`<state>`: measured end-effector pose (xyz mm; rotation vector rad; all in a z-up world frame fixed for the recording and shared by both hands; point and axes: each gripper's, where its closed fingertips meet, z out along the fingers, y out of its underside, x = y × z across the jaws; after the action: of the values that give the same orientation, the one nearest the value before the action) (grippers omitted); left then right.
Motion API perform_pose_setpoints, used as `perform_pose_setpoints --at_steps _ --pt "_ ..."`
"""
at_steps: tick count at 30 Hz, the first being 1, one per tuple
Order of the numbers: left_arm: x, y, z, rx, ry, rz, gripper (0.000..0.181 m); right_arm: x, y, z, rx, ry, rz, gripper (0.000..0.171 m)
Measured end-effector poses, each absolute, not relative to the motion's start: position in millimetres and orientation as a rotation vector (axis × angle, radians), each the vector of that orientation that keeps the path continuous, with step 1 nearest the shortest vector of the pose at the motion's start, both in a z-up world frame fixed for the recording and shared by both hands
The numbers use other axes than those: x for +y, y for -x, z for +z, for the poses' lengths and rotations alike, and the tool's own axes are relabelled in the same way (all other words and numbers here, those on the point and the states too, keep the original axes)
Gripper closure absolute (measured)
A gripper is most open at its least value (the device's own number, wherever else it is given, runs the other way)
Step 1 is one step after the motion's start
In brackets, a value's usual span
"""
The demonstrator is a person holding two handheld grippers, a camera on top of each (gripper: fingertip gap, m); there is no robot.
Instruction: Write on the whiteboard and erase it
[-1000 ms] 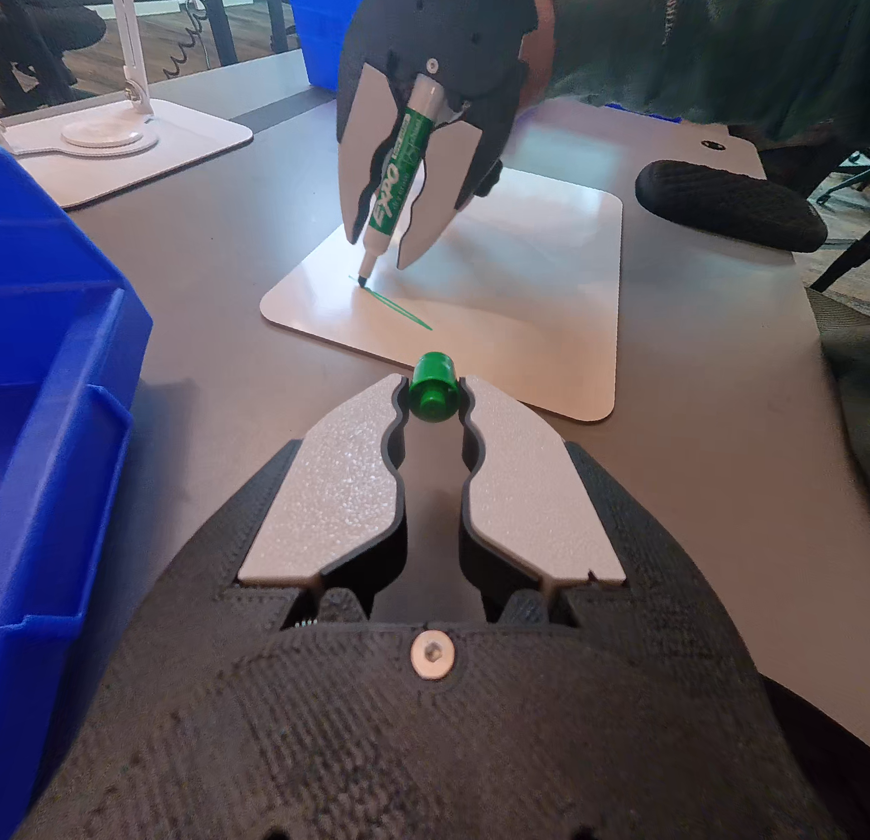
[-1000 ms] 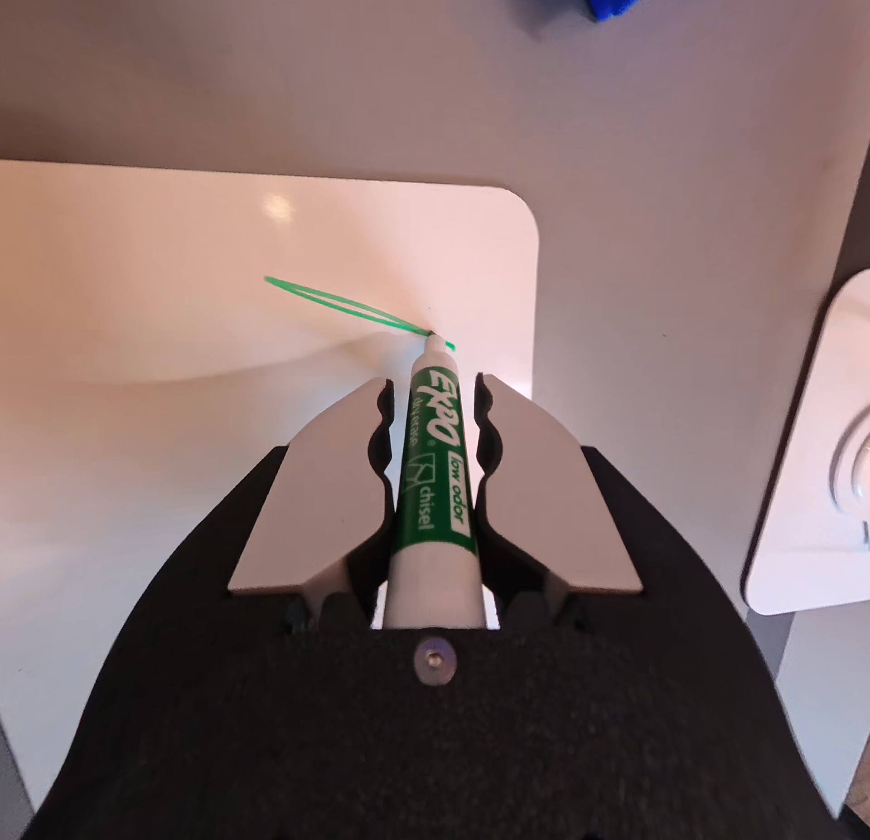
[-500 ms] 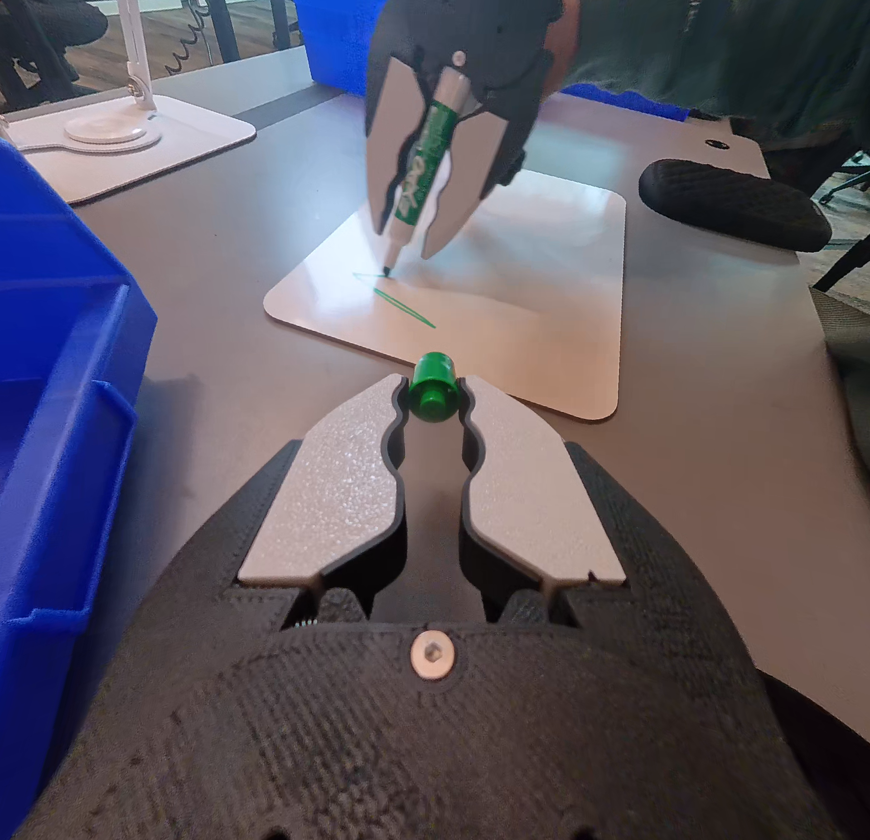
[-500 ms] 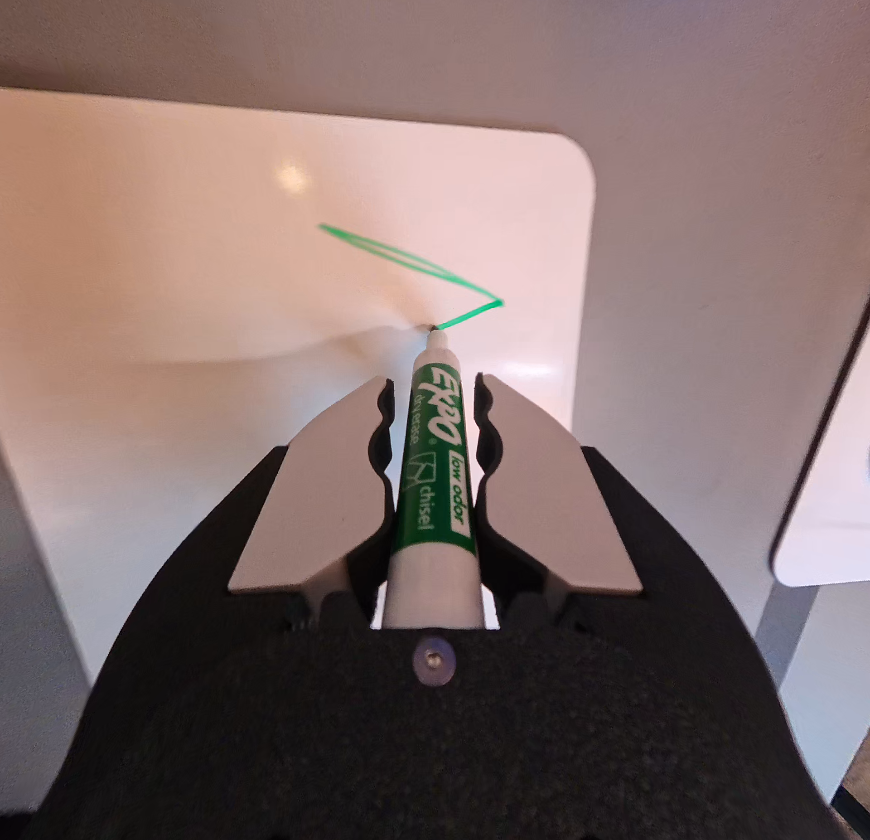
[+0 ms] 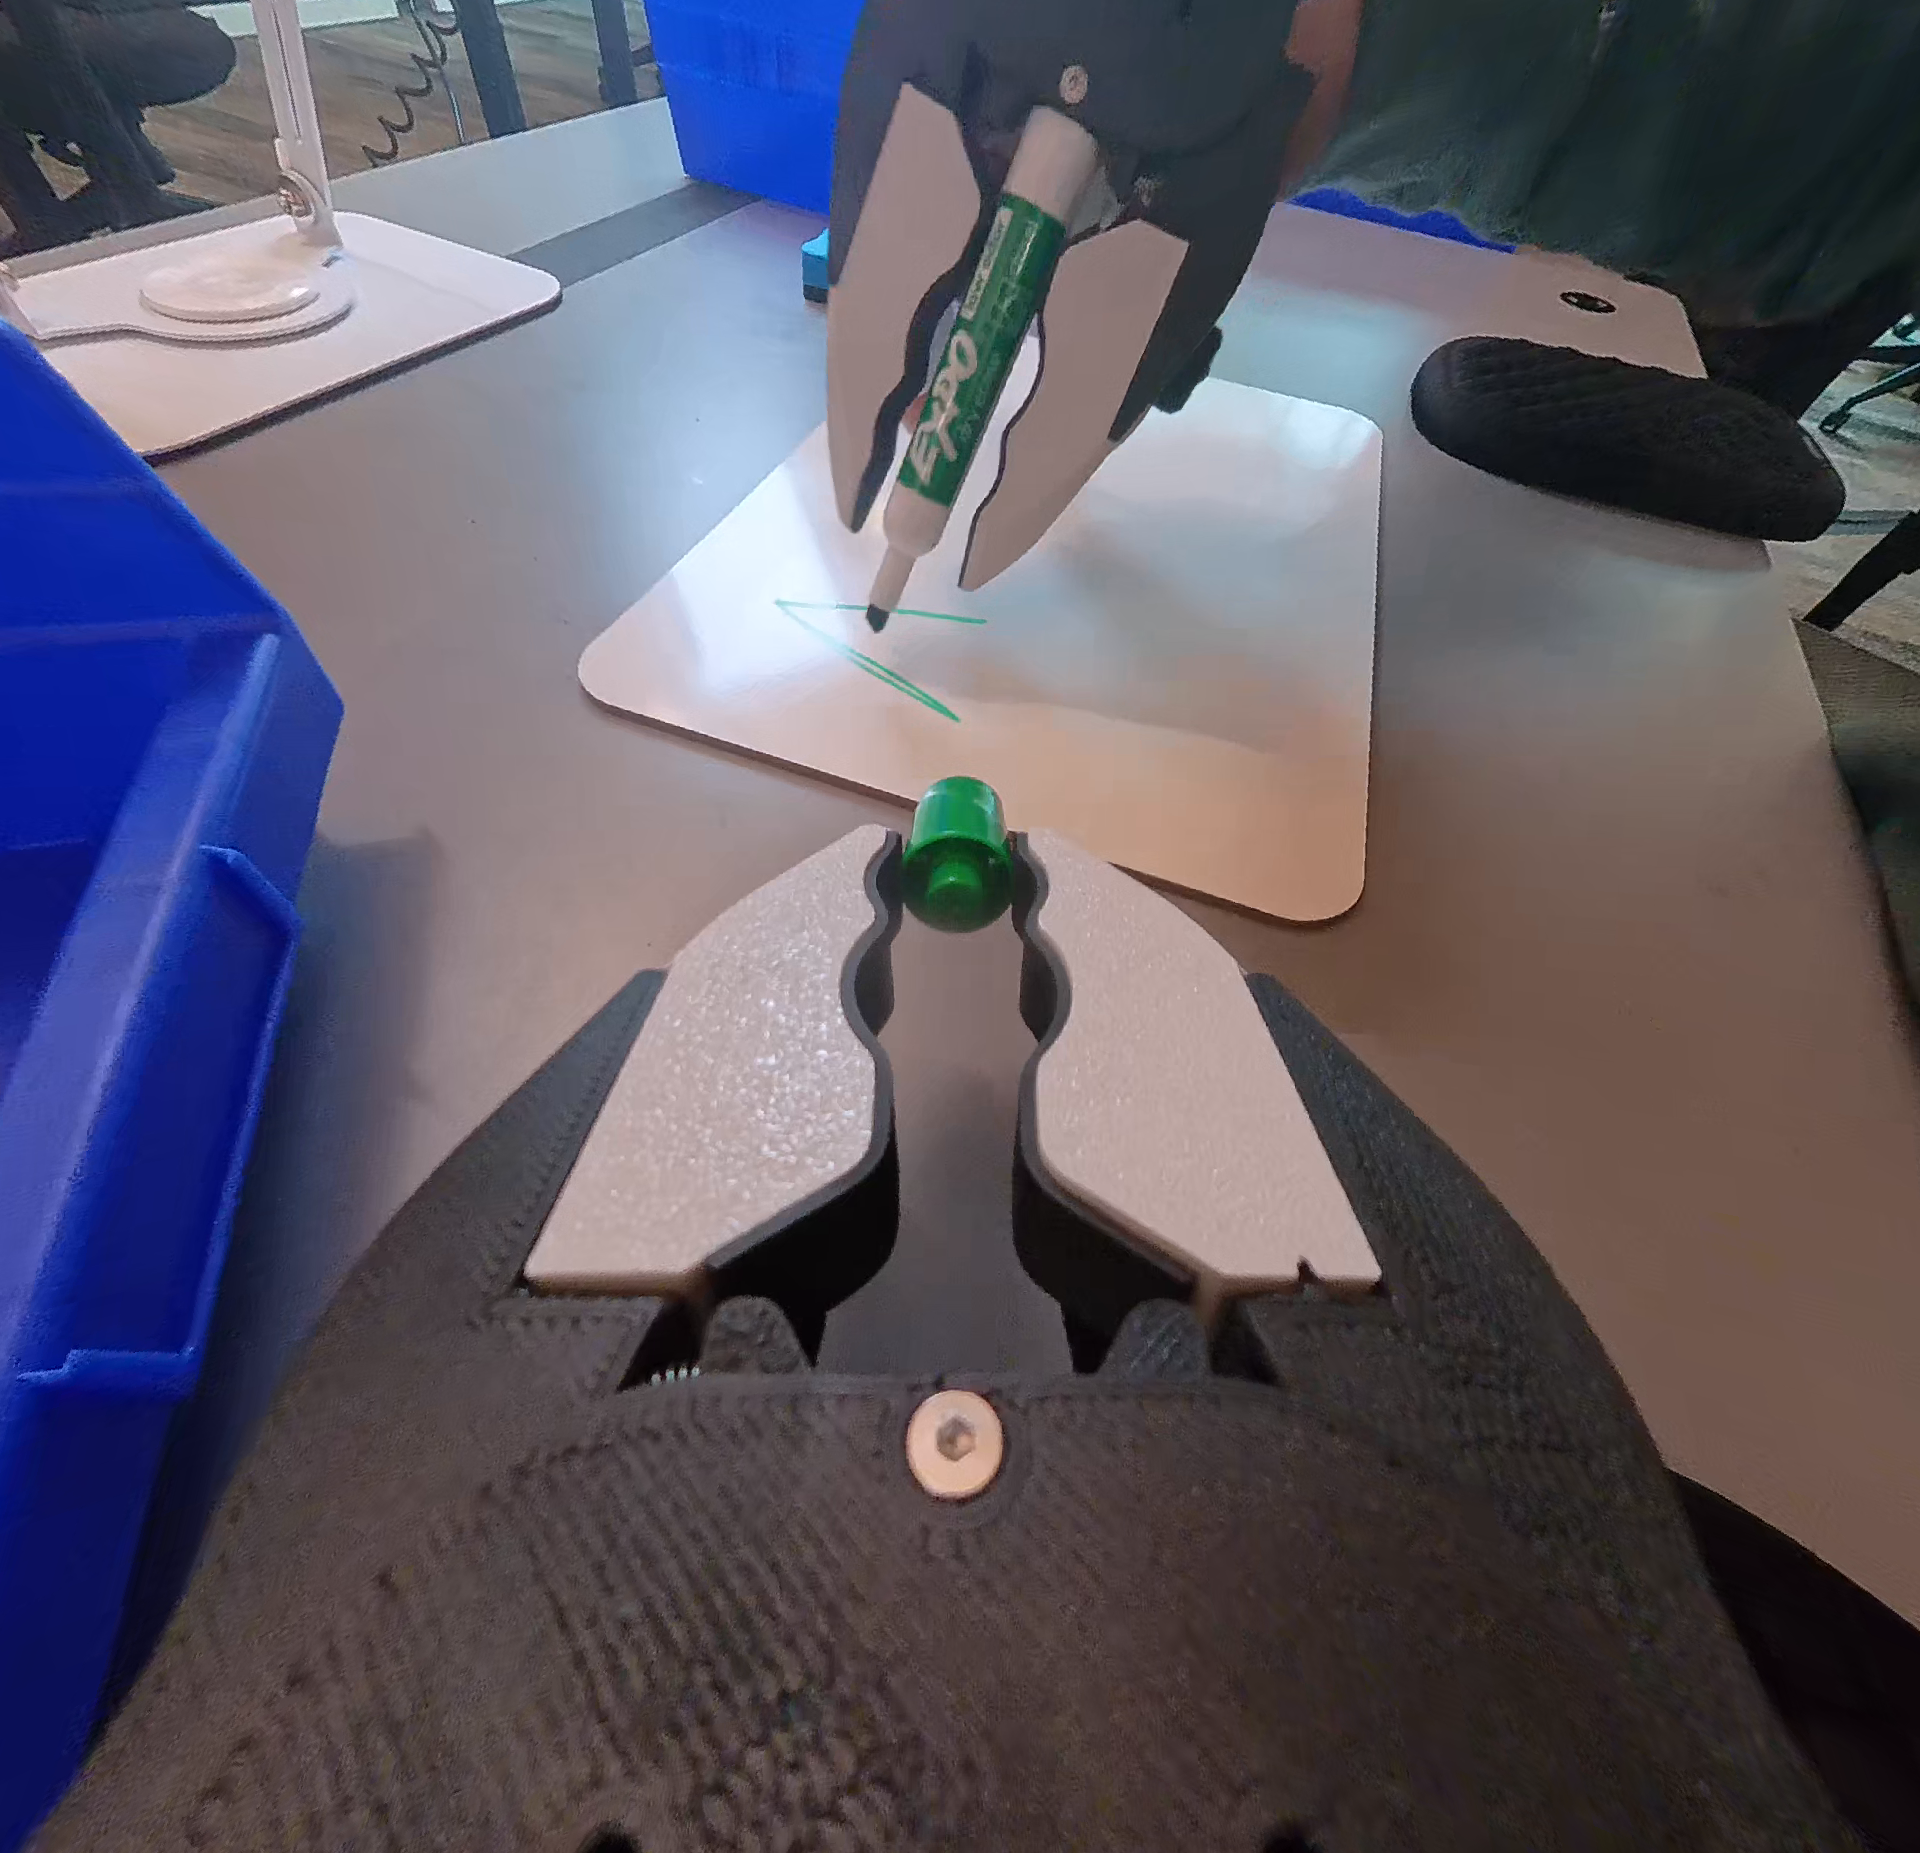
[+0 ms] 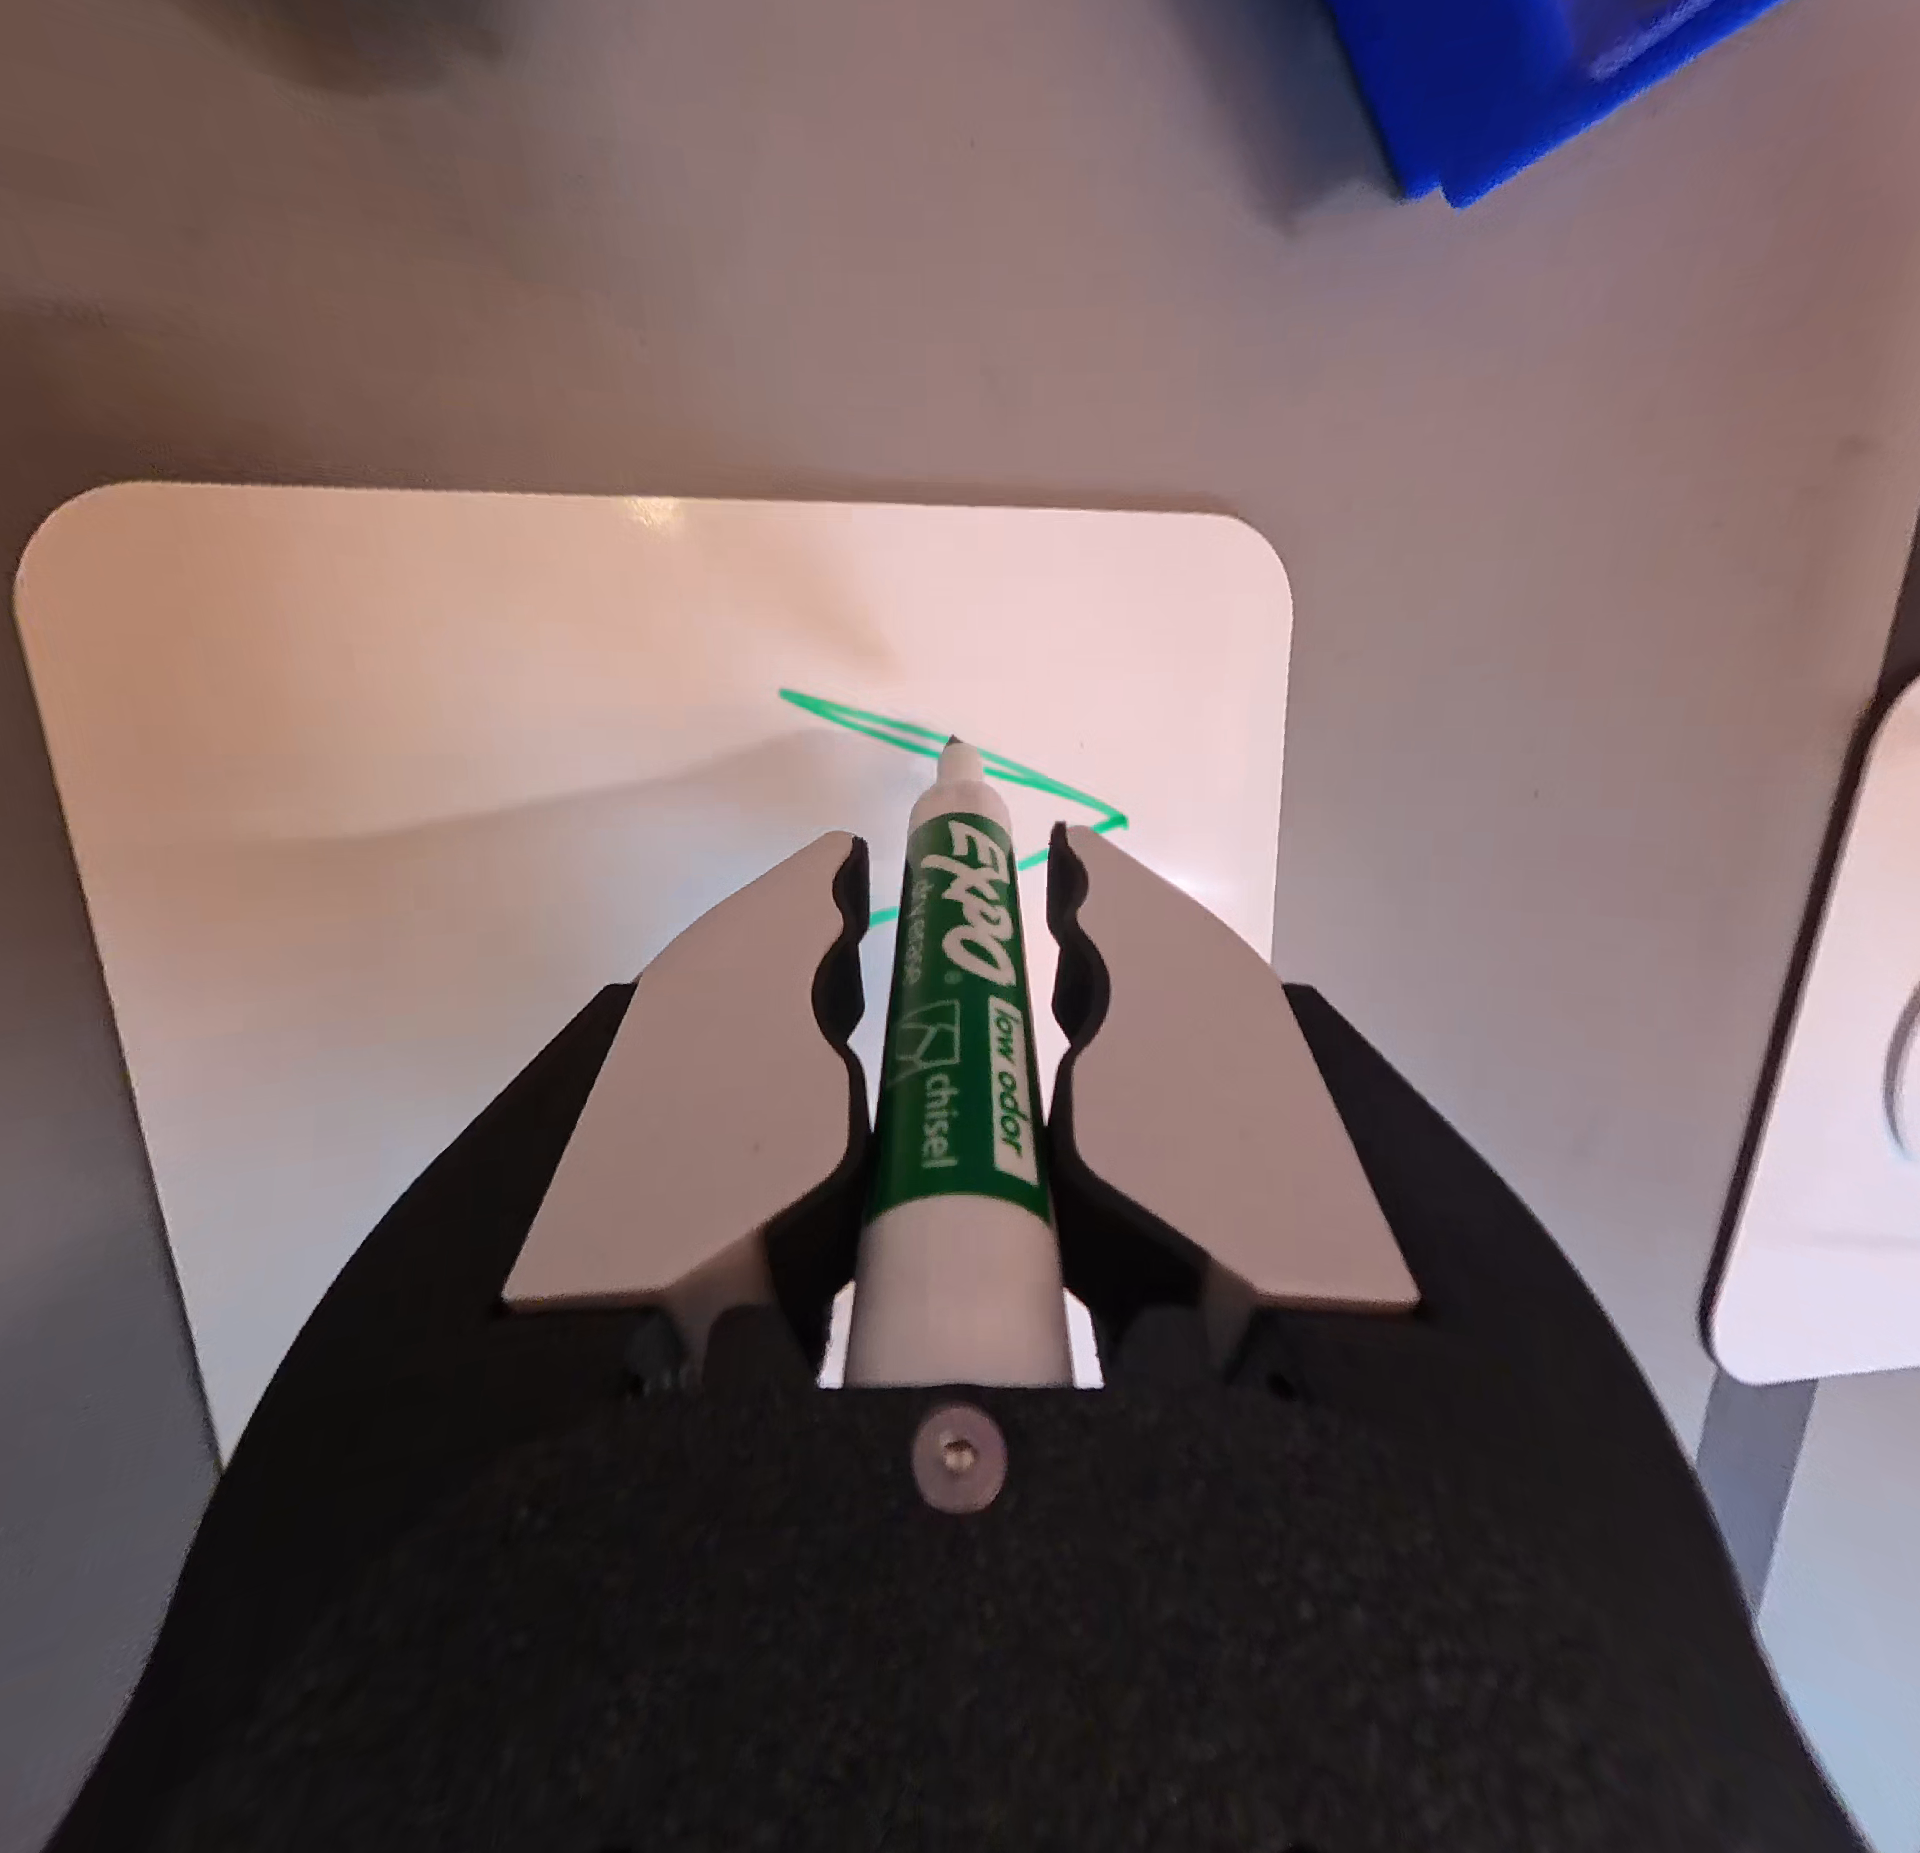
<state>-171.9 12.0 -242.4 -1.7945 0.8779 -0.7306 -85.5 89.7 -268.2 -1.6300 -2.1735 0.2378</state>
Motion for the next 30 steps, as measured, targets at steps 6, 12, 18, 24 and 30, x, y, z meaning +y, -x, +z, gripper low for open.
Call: perform_pose_setpoints --at_steps 6,12,18,24,30 --pt "12 172 -243 0.878 1.795 -0.734 0.161 89 81 -279 -2.213 1.64 0.206 0.138" --pt "12 172 -243 0.877 1.798 -0.738 0.161 97 51 -278 -2.172 1.72 0.169 0.138" --pt "12 172 -243 0.875 1.797 -0.738 0.161 111 43 -258 -2.032 1.749 0.206 0.138" --pt "12 172 -242 0.872 1.796 -0.742 0.161 126 35 -268 -1.965 1.82 0.197 0.138" --pt "12 172 -243 0.868 1.801 -0.752 0.161 133 45 -272 -1.952 1.818 0.193 0.137"
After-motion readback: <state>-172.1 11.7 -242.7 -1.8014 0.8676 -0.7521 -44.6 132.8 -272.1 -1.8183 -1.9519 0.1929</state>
